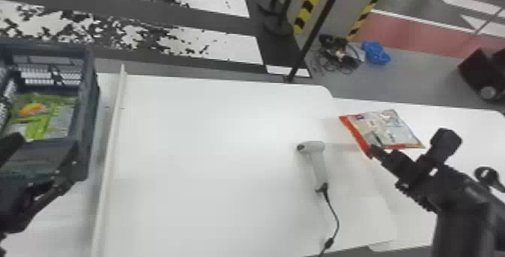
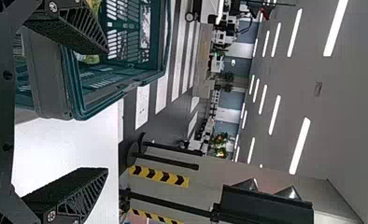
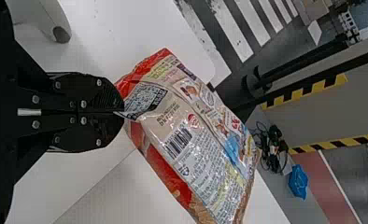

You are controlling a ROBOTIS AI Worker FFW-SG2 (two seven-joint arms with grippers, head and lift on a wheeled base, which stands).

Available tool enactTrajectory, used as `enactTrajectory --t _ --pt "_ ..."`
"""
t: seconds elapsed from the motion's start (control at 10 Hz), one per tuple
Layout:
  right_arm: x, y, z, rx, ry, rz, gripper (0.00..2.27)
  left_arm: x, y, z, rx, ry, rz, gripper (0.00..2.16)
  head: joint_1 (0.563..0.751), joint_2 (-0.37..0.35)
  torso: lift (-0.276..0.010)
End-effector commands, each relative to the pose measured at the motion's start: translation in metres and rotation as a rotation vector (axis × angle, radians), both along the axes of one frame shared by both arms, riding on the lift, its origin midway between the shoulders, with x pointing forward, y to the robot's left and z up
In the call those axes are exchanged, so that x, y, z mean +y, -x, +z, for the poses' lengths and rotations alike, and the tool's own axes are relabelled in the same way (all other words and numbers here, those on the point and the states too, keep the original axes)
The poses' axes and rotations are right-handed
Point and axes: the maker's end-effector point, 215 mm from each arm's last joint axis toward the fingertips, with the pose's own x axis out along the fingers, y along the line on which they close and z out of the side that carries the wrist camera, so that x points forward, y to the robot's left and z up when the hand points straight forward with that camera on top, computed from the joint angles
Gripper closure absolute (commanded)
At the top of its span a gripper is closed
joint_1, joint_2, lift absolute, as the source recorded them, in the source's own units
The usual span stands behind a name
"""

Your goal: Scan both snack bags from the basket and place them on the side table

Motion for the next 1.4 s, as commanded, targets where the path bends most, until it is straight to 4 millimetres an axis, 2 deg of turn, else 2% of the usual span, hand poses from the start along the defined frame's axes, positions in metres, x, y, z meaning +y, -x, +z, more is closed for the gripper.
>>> enactTrajectory --t 0.0,0.2,0.3,0.4,0.5,0.6,0.7,0.8,0.9,1.0,1.1,1.3 --pt "-0.022 0.011 -0.016 0.01 0.023 -0.065 2.26 -0.001 0.0 0.0 0.0 -0.001 -0.002 0.1 0.695 -0.35 -0.075" --pt "-0.04 0.027 -0.037 0.048 0.044 -0.138 2.19 -0.002 0.001 -0.001 0.002 -0.003 -0.007 0.1 0.695 -0.35 -0.075" --pt "-0.048 0.034 -0.044 0.073 0.061 -0.181 1.86 -0.002 0.0 0.0 0.001 -0.003 -0.007 0.1 0.695 -0.35 -0.075" --pt "-0.05 0.038 -0.049 0.081 0.06 -0.191 1.13 -0.002 0.001 0.0 0.001 -0.004 -0.01 0.1 0.695 -0.35 -0.075" --pt "-0.052 0.037 -0.048 0.061 0.059 -0.198 0.17 -0.003 0.001 0.001 -0.001 -0.002 -0.013 0.1 0.695 -0.35 -0.075" --pt "-0.054 0.04 -0.048 0.057 0.065 -0.203 0.01 -0.004 0.002 0.002 -0.002 -0.002 -0.016 0.1 0.695 -0.35 -0.075" --pt "-0.055 0.042 -0.046 0.043 0.075 -0.21 0.01 -0.004 0.002 0.002 -0.002 -0.002 -0.016 0.1 0.695 -0.35 -0.075" --pt "-0.055 0.041 -0.036 -0.002 0.085 -0.202 0.03 -0.004 0.004 0.003 -0.003 -0.002 -0.016 0.1 0.695 -0.35 -0.075" --pt "-0.046 0.037 -0.02 -0.058 0.083 -0.174 0.04 -0.004 0.003 0.005 -0.007 -0.001 -0.014 0.1 0.695 -0.35 -0.075" --pt "-0.032 0.03 0.002 -0.103 0.116 -0.147 0.04 -0.005 0.004 0.008 -0.012 0.0 -0.014 0.1 0.695 -0.35 -0.075" --pt "-0.009 0.02 0.025 -0.146 0.149 -0.101 0.04 -0.007 0.005 0.009 -0.012 0.003 -0.016 0.1 0.695 -0.35 -0.075" --pt "0.052 -0.001 0.065 -0.238 0.237 0.021 0.04 -0.008 0.009 0.009 -0.011 0.002 -0.016 0.1 0.695 -0.35 -0.075"
